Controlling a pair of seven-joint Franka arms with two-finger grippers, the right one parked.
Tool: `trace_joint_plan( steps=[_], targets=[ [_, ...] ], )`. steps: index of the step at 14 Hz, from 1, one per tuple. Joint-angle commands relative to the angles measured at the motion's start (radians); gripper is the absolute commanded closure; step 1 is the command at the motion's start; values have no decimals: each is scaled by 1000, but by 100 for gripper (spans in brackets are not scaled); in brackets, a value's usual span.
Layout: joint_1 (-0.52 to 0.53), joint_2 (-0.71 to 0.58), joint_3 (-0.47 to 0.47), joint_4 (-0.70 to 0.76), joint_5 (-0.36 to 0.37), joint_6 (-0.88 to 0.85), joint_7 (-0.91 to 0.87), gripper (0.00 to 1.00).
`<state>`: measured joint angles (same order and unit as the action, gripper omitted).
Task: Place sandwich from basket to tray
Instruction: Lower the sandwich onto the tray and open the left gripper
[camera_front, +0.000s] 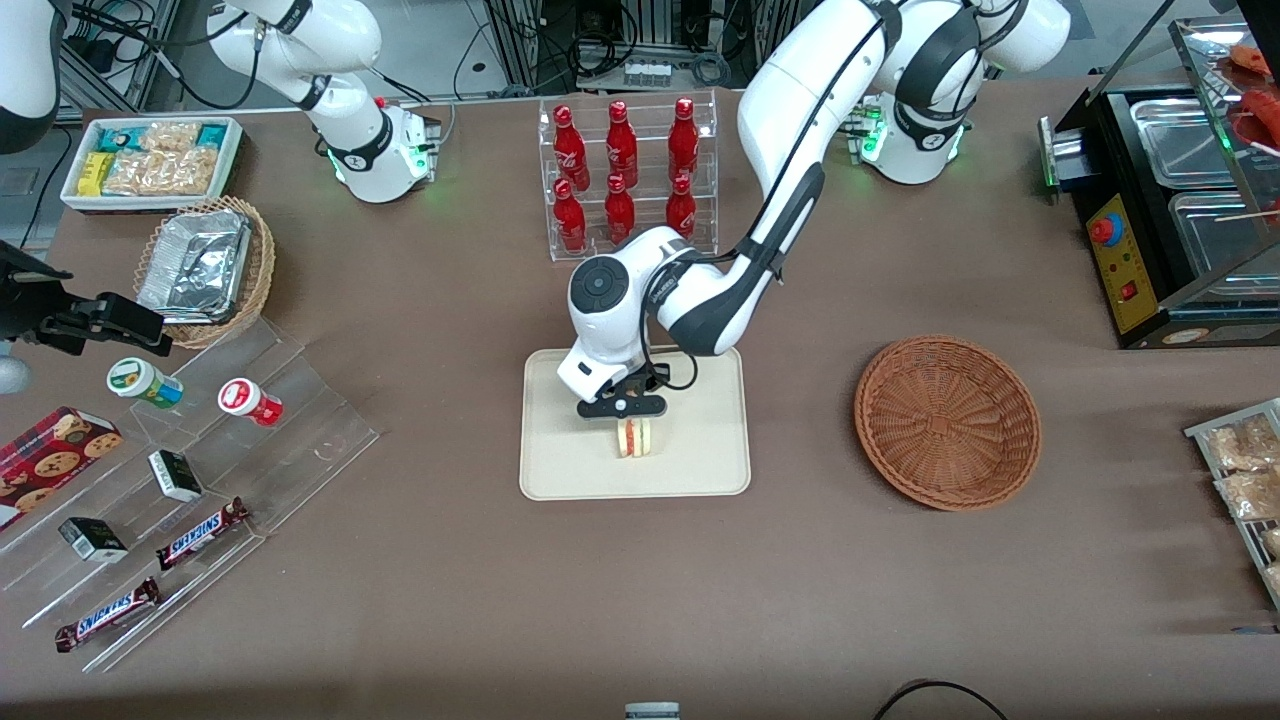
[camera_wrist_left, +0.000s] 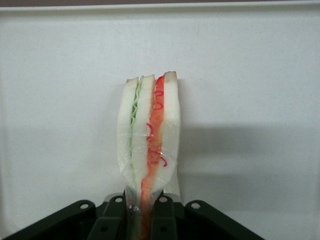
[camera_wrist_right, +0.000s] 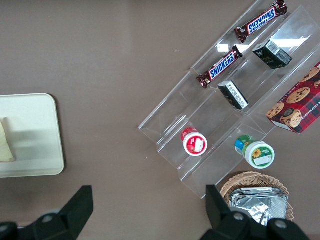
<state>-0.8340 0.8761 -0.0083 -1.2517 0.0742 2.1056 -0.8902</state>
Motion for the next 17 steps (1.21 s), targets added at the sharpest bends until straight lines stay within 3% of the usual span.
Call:
trace_joint_plan(
  steps=[1,2,3,4,8,15,17],
  targets=[
    [-19,21,10,35,15,-9,37,78],
    [-20,21,10,32,16,-9,39,34],
    [-20,20,10,32,16,-9,42,14],
    [-17,15,11,35,15,-10,37,4],
    [12,-61,14,40,-19,-82,8,1],
    [179,-311,14,23,-134,-286,23,1],
    [225,-388,14,3,-136,-379,25,1]
  ],
)
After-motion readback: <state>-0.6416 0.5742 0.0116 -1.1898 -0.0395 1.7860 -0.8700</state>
